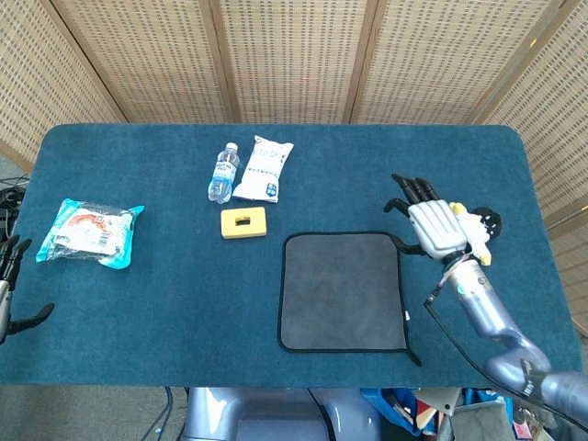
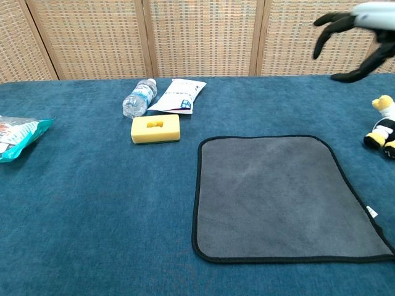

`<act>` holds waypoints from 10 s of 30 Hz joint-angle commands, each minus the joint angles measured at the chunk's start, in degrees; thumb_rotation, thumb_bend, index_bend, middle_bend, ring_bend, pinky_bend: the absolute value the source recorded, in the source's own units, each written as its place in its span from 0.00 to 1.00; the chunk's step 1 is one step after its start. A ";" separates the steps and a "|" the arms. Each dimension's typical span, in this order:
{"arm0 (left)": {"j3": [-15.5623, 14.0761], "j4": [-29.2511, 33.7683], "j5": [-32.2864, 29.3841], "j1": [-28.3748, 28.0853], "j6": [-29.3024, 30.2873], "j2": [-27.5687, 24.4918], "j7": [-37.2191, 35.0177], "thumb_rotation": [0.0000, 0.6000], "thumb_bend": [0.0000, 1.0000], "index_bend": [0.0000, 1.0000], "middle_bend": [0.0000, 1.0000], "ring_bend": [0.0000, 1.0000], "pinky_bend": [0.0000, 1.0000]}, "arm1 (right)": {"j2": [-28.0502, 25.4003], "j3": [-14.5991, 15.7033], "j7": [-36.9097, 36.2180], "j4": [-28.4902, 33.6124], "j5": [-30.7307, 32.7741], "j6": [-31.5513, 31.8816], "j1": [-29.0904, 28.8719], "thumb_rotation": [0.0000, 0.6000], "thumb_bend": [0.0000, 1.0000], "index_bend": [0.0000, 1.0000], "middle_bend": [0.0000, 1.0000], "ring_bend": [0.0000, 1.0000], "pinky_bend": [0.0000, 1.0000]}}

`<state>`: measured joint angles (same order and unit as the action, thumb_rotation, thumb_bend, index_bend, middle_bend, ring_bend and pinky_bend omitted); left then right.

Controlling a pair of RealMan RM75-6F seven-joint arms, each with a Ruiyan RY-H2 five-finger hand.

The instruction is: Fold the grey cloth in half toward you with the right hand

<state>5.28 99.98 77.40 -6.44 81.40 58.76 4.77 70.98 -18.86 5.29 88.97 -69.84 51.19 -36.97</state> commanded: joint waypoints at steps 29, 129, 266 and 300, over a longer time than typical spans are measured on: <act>0.83 -0.77 -4.06 -1.61 -3.15 0.27 0.66 1.00 0.22 0.00 0.00 0.00 0.00 | 25.03 3.60 30.71 -25.39 39.70 -5.55 -17.54 1.00 0.43 0.37 0.00 0.00 0.00; -1.38 1.21 1.12 -0.20 -0.17 -1.33 -1.89 1.00 0.22 0.00 0.00 0.00 0.00 | 13.57 18.89 4.74 -6.11 -2.57 4.57 -0.61 1.00 0.57 0.64 0.00 0.00 0.00; -0.53 0.67 -0.42 -0.19 -1.12 -1.93 -3.11 1.00 0.22 0.00 0.00 0.00 0.00 | 21.70 21.04 16.60 -0.43 -16.36 -1.24 -2.24 1.00 0.35 0.39 0.00 0.00 0.00; -0.50 0.61 -0.60 -0.24 -1.25 -1.98 -3.20 1.00 0.22 0.00 0.00 0.00 0.00 | 23.59 21.51 13.44 -2.77 -18.05 0.36 -1.82 1.00 0.48 0.53 0.00 0.00 0.00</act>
<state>4.78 100.59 76.80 -6.67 80.15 56.78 1.57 94.48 2.67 18.84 86.24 -87.79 51.45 -38.83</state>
